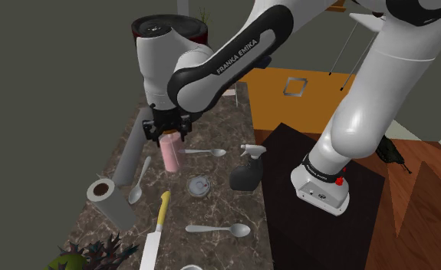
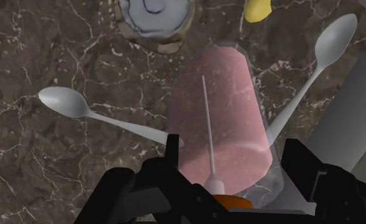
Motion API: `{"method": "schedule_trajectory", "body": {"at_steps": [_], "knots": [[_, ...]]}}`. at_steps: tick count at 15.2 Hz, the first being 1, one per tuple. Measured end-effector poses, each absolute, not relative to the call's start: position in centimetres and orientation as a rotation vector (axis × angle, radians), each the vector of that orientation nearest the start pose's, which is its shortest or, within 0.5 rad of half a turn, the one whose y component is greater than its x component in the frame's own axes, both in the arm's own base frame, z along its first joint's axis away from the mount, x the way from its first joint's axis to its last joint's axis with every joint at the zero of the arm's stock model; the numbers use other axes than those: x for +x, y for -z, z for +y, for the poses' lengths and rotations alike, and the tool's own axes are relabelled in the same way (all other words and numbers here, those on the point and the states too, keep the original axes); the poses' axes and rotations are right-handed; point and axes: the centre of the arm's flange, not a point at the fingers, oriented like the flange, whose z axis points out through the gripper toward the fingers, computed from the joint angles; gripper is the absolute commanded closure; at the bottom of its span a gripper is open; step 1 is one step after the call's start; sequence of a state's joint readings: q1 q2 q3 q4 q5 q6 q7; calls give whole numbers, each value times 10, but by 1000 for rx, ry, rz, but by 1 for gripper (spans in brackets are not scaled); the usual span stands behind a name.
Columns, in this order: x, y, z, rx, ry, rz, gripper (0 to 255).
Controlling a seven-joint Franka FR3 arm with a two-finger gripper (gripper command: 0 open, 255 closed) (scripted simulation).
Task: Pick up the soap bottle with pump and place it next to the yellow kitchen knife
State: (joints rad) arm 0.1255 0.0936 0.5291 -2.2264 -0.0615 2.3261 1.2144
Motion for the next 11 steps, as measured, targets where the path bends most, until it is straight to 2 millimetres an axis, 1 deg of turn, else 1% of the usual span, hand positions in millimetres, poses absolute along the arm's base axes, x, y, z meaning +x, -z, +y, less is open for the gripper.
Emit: {"method": "schedule_trajectory", "body": {"at_steps": [6, 11], "knots": [[429, -311, 329, -3012, 30, 799, 255], [429, -308, 328, -3011, 31, 798, 255]]}}
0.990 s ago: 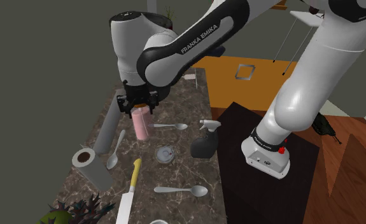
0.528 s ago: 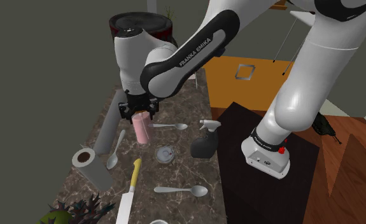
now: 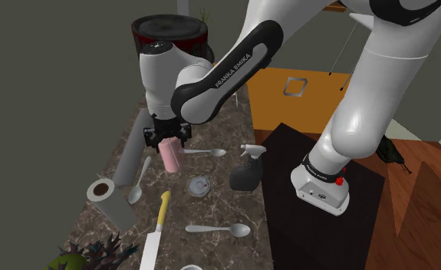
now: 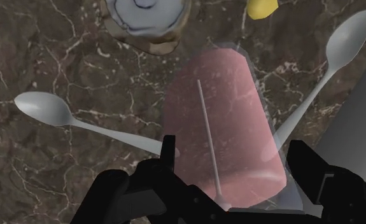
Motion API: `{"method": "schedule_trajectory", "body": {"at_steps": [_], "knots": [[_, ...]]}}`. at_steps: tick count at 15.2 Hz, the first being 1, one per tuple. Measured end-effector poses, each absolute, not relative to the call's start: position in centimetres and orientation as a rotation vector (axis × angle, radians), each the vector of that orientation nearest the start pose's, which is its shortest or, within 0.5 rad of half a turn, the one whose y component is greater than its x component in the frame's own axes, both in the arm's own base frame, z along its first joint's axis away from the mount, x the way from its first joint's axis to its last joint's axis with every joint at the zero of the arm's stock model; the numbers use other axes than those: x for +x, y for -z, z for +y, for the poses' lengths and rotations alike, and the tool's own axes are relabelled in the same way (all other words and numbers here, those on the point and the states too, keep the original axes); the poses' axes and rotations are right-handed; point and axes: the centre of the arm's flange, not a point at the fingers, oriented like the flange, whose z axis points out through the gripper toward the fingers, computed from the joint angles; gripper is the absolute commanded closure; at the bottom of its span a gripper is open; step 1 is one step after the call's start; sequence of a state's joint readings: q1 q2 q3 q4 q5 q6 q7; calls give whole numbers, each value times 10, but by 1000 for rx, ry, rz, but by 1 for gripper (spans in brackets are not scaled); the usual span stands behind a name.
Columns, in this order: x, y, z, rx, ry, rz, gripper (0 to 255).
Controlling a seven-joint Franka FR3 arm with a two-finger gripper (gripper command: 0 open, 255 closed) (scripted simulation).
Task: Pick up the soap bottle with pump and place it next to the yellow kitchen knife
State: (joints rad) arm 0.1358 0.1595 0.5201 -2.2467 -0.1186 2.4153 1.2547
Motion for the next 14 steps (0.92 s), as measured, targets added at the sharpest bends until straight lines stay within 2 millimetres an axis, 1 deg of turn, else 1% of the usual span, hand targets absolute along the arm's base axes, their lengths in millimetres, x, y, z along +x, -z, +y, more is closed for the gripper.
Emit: {"method": "schedule_trajectory", "body": {"at_steps": [1, 2, 4, 8, 10, 12, 13, 14], "knots": [[429, -308, 328, -3011, 30, 798, 255], [428, -307, 328, -3011, 30, 798, 0], [428, -303, 326, -3017, 20, 802, 0], [427, -302, 326, -3018, 17, 803, 0], [427, -317, 326, -3018, 18, 803, 0], [427, -339, 327, -3018, 19, 804, 0], [427, -346, 326, -3018, 19, 803, 0], [427, -349, 326, -3018, 19, 803, 0]]}}
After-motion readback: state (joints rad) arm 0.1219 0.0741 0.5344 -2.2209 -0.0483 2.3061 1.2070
